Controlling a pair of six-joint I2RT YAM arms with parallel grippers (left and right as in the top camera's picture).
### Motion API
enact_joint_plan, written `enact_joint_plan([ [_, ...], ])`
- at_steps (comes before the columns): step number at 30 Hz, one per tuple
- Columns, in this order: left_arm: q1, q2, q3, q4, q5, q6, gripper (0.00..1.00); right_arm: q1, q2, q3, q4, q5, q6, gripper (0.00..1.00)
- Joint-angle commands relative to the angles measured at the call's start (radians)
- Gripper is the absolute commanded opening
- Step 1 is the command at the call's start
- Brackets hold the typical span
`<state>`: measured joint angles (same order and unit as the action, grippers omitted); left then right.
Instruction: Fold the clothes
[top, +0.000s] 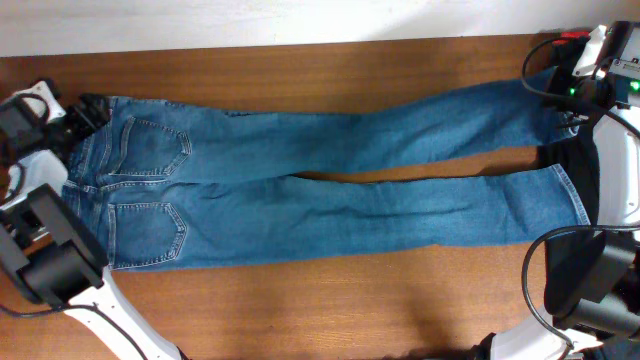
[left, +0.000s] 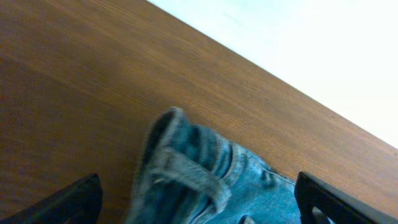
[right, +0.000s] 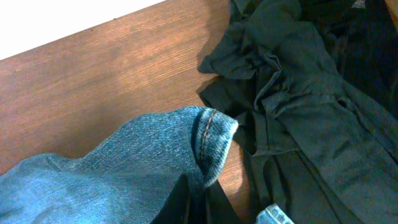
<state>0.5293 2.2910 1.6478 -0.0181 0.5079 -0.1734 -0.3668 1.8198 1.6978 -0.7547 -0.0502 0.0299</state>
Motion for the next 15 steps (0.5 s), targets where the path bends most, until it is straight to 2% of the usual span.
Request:
enact_joint_plan([
  [1, -0.024, 0.064, 0.021, 0.008, -0.048, 0.010, 0.99, -0.003, -0.007, 0.002, -0.005, -0.010, 0.012, 0.04],
  [5, -0.024, 0.078, 0.021, -0.001, -0.068, 0.010, 0.98, -0.003, -0.007, 0.002, -0.015, -0.010, 0.012, 0.04],
  [6, -0.023, 0.078, 0.021, -0.001, -0.069, 0.010, 0.95, -0.003, -0.007, 0.002, -0.016, -0.010, 0.012, 0.04],
  [8, -0.015, 0.078, 0.021, -0.001, -0.067, 0.010, 0.72, -0.003, -0.007, 0.002, -0.016, -0.010, 0.012, 0.04],
  [10, -0.008, 0.078, 0.021, 0.000, -0.031, 0.010, 0.39, -0.003, -0.007, 0.002, -0.016, -0.010, 0.012, 0.04],
  [11, -0.004, 0.078, 0.022, 0.001, -0.008, 0.010, 0.30, -0.003, -0.007, 0.002, -0.016, -0.010, 0.012, 0.04],
  [12, 0.001, 0.076, 0.025, 0.001, 0.031, 0.009, 0.16, -0.004, -0.007, 0.002, -0.016, -0.010, 0.013, 0.04],
  [13, 0.006, 0.072, 0.028, 0.000, 0.077, 0.009, 0.07, -0.004, -0.007, 0.002, -0.019, -0.010, 0.013, 0.04],
  [14, 0.010, 0.069, 0.031, -0.001, 0.113, 0.008, 0.01, -0.004, -0.007, 0.002, -0.020, -0.010, 0.014, 0.04],
  [15, 0.018, 0.058, 0.035, -0.001, 0.177, -0.003, 0.01, -0.004, -0.008, 0.002, -0.023, -0.010, 0.024, 0.04],
])
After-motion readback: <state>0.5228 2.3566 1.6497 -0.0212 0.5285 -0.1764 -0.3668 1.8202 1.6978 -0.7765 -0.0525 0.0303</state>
